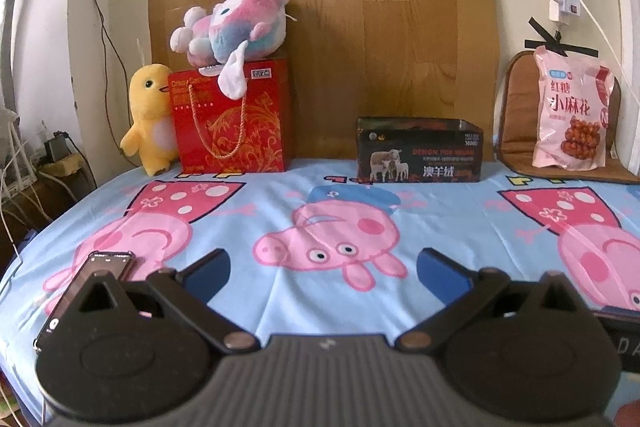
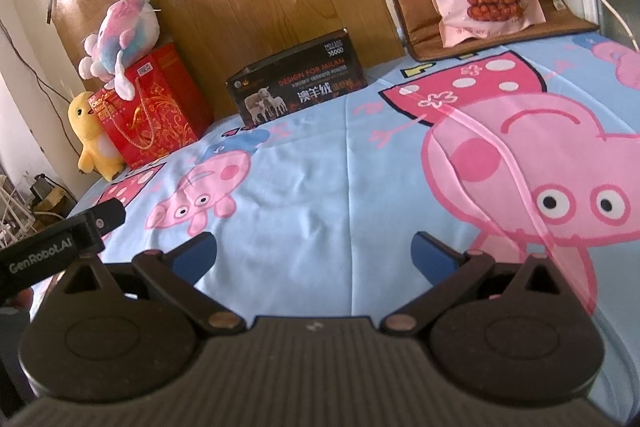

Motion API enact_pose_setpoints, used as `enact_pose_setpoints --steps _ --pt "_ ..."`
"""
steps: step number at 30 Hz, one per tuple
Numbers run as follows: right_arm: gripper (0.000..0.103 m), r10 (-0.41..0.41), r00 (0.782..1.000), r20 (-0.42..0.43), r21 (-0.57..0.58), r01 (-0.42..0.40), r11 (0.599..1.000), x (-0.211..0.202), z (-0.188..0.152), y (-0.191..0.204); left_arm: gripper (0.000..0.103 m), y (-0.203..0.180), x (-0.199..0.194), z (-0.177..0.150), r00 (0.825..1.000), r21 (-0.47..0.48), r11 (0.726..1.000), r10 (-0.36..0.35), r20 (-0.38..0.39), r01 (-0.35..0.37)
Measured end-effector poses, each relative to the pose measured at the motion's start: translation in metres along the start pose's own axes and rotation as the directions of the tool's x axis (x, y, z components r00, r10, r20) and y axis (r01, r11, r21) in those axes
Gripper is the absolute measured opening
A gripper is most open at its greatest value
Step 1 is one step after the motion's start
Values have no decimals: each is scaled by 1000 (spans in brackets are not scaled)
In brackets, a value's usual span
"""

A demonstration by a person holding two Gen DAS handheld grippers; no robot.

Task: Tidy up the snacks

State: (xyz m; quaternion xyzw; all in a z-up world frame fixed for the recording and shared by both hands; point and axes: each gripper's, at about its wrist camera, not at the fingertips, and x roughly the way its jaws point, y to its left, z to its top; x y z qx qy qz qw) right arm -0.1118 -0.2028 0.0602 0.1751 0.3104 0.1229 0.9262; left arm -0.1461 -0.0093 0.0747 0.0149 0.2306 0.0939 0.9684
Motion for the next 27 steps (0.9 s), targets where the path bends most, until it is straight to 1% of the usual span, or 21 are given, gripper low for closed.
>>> enact_pose_setpoints --steps 10,13,19,22,27 --pt "103 -8 1000 0 -3 8 1000 0 1 -1 103 1 1 2 1000 7 1000 28 -13 -28" --pt "103 -10 1000 -1 -3 10 1000 1 1 -1 103 2 2 2 1000 3 1000 21 -19 -21" --pt "103 -9 1000 0 -5 9 1000 1 1 -1 103 0 4 2 999 20 999 45 -30 -45" --pt "103 -9 1000 5 -8 10 1000 -1 0 -1 103 2 4 2 1000 10 1000 17 -27 -16" --pt "103 -28 999 15 -44 29 999 -3 2 -2 103 2 7 5 997 -26 997 -70 -28 70"
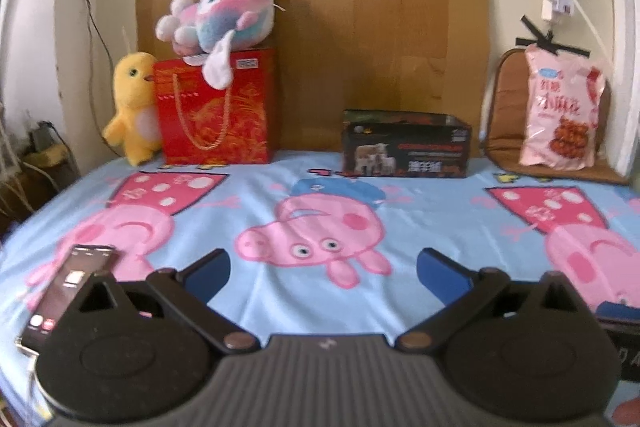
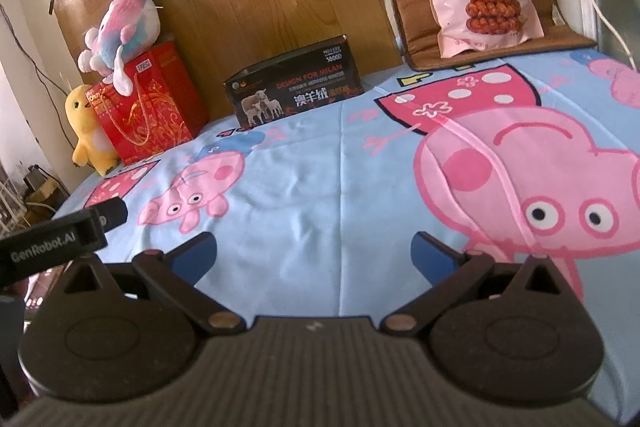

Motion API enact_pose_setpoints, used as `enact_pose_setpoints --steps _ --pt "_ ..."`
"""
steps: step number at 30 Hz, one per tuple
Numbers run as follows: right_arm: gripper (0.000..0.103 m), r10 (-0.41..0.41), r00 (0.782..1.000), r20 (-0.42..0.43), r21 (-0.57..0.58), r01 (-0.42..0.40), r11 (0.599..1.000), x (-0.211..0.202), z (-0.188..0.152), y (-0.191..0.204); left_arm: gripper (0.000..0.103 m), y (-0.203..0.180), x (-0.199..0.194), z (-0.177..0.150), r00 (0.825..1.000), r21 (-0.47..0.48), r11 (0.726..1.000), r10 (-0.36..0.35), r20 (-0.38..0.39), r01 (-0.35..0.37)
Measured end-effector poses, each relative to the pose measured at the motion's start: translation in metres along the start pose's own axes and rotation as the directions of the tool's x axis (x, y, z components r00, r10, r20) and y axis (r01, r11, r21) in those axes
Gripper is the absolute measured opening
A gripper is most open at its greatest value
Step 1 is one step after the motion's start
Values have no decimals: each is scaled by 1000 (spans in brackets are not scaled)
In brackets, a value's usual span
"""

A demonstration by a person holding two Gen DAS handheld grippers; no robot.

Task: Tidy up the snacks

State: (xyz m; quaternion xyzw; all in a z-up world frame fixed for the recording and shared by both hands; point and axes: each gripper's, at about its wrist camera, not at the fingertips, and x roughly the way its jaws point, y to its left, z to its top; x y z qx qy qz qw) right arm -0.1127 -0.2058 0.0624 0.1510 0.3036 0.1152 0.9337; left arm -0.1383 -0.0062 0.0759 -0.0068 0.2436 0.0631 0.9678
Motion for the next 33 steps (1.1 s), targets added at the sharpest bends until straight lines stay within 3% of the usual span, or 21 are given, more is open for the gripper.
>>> enact_pose_setpoints --steps 15,19,23,33 --pt "103 -8 999 53 -73 11 997 11 33 -12 103 -24 35 31 998 66 998 25 -54 -22" --pt "103 -6 999 33 -74 9 997 26 41 -16 103 -26 50 40 997 54 998 26 -69 -22" --pt "103 2 1000 15 -84 -1 996 40 50 -18 103 -29 64 49 995 61 996 72 -66 -68" --pt "103 23 1000 -9 -88 -24 996 66 63 -20 103 -28 97 60 992 42 997 75 -106 -71"
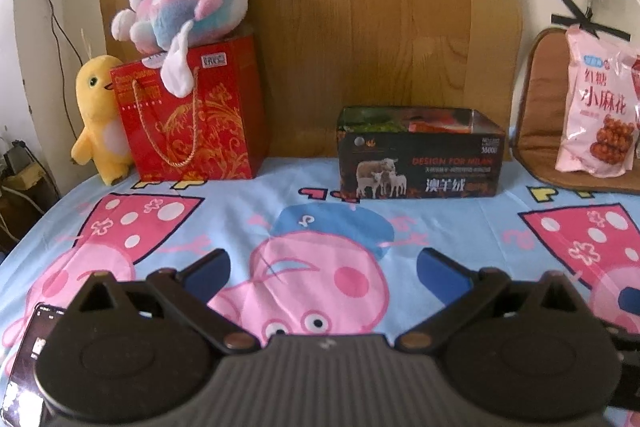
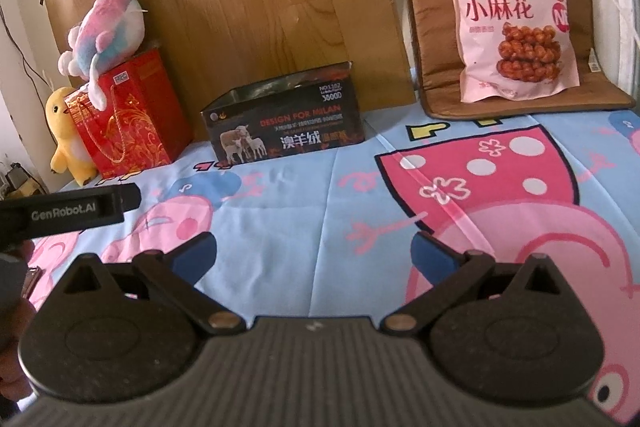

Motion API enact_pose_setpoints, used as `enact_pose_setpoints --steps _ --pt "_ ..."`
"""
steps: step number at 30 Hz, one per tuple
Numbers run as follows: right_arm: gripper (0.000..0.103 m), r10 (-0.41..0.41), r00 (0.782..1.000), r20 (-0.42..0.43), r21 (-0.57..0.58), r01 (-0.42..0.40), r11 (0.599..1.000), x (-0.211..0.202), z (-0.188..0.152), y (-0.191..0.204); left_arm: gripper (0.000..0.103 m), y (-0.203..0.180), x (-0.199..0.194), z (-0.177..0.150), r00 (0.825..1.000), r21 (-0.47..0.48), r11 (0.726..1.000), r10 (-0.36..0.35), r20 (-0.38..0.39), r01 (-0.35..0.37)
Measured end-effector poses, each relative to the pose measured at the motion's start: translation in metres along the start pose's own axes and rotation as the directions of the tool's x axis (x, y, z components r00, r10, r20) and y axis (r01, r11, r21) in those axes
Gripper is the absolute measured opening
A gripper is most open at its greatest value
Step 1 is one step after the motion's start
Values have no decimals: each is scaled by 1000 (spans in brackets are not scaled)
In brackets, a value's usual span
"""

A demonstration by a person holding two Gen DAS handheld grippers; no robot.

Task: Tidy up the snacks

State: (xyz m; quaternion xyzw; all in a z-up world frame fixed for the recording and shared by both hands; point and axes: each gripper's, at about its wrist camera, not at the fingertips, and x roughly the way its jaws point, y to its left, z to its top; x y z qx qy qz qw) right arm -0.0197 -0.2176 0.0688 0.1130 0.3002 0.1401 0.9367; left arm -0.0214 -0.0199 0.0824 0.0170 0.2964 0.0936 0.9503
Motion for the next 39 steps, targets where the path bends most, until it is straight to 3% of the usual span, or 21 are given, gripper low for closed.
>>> enact_pose_setpoints --steps 11,39 --pt "103 6 1000 -23 12 -6 1000 16 5 -5 103 -7 22 -1 997 7 1000 -12 -72 12" --pt "103 -38 998 -44 17 39 999 38 5 -14 103 -11 47 -1 992 20 999 -22 -121 24"
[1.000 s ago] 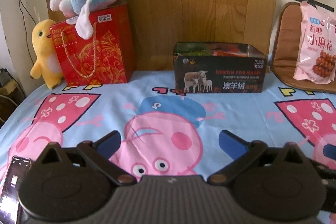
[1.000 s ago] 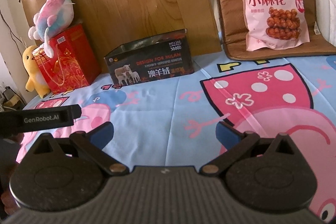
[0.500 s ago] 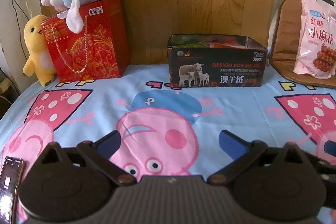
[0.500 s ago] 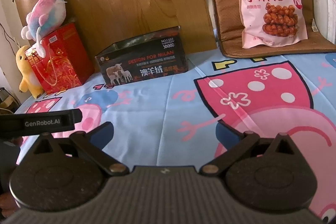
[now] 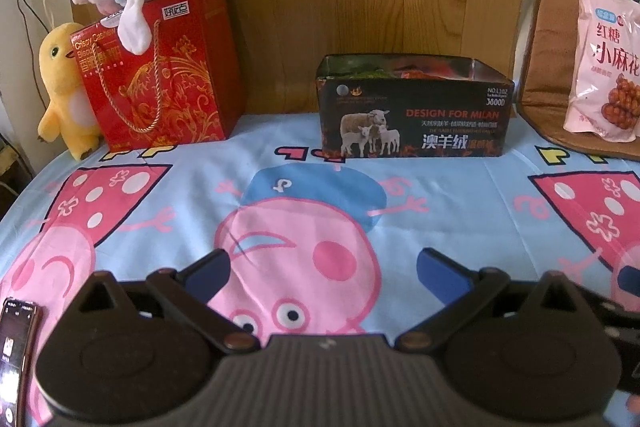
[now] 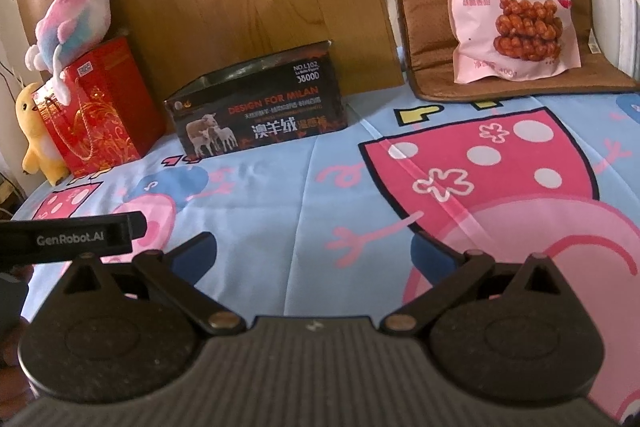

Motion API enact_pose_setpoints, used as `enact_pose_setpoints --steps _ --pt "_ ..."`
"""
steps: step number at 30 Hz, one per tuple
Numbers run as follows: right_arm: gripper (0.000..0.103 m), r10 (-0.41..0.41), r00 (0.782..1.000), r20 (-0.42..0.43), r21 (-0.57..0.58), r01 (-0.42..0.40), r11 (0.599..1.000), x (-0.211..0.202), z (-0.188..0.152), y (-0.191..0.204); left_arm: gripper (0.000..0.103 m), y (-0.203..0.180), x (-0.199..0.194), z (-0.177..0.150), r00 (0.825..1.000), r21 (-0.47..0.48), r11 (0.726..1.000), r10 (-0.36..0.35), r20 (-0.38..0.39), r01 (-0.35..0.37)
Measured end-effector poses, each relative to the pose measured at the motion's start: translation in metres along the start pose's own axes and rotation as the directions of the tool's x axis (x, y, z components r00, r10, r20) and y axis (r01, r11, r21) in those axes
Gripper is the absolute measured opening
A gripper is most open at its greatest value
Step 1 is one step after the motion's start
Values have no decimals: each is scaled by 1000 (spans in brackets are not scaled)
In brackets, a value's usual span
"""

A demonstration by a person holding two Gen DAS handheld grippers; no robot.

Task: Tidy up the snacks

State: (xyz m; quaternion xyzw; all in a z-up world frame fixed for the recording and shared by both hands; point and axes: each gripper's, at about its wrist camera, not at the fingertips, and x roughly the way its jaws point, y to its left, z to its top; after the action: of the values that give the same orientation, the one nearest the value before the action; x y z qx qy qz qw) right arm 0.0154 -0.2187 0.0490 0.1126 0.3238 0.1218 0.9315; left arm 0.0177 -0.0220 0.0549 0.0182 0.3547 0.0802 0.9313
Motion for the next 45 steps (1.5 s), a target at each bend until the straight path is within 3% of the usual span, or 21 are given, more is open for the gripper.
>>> enact_pose_setpoints --steps 26,45 --pt "103 15 1000 -15 -7 -16 1000 9 5 12 103 13 6 3 1000 -21 1000 5 -14 -6" --pt "103 6 1000 -14 14 -6 1000 7 3 5 103 3 7 2 1000 3 1000 -7 -25 7"
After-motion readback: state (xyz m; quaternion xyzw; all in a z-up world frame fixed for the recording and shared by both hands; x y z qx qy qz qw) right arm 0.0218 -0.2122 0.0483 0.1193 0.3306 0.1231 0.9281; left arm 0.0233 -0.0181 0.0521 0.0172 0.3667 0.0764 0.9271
